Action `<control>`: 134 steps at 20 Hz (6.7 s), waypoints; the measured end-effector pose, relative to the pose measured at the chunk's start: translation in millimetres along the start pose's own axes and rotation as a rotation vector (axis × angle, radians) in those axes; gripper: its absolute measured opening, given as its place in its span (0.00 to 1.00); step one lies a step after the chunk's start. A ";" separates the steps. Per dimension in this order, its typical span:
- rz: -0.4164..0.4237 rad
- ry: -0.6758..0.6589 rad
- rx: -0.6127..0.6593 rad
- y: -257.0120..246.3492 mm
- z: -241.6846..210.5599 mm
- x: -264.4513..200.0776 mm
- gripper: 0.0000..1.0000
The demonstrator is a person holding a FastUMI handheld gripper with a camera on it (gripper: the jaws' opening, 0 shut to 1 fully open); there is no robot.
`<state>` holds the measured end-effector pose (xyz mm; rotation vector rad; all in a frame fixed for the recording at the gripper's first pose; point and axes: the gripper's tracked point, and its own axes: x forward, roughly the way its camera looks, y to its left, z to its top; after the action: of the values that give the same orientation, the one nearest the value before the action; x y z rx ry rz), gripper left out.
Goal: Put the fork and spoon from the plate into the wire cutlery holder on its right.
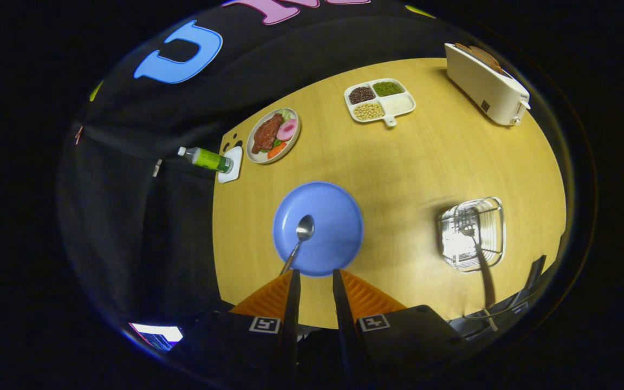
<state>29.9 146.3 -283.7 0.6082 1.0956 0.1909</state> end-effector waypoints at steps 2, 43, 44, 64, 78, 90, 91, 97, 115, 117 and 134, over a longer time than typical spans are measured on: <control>0.009 0.006 0.023 18.2 -18.1 23.2 0.38; -0.059 -0.021 -0.030 -14.7 -15.3 44.6 0.05; -0.055 -0.017 -0.057 -17.6 -14.7 30.3 0.05; -0.251 0.289 -0.267 -177.9 5.2 -94.5 0.05; -0.414 0.438 -0.070 -222.6 32.8 -27.9 0.07; -0.251 0.001 -0.226 -179.5 90.7 -62.6 0.29; -0.234 -0.062 -0.262 -172.4 97.4 -76.0 0.29; -0.183 -0.446 -0.385 -140.0 125.4 -167.9 0.29; -0.350 -1.307 -0.711 -120.0 135.1 -374.7 0.31; -0.315 -1.307 -0.717 -118.0 136.1 -375.5 0.44; -0.122 -1.245 -0.646 -116.0 126.0 -366.9 0.95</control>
<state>-45.6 -154.8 -23.7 -0.0006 -0.1631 0.0240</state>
